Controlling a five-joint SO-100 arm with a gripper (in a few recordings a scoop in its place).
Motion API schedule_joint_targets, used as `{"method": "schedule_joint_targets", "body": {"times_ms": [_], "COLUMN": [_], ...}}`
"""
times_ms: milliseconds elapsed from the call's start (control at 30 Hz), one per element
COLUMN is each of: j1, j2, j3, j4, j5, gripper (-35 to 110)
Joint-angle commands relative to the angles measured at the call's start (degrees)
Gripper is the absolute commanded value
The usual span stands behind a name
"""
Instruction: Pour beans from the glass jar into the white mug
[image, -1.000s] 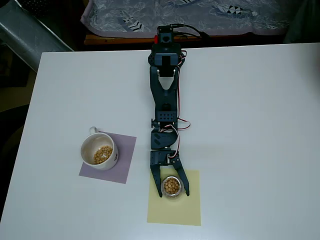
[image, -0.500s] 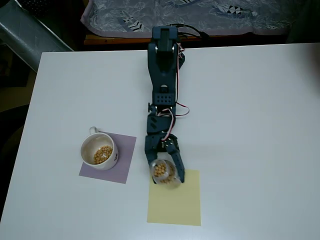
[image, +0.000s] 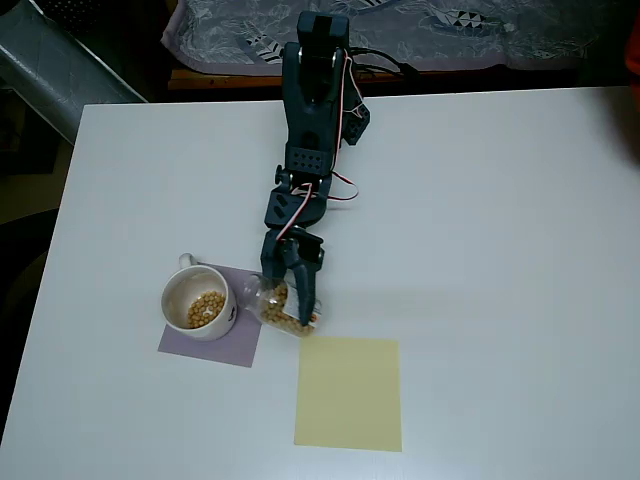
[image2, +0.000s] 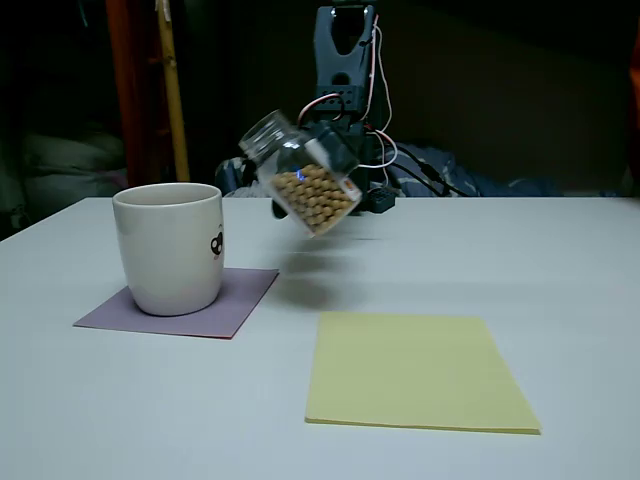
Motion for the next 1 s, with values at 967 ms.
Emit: {"method": "schedule_joint_targets", "body": {"times_ms": [967], "j1": [5.8], "j2": [10.6], "j3": [-7.0], "j4": [20.8], "j5": [28.3], "gripper": [0]}}
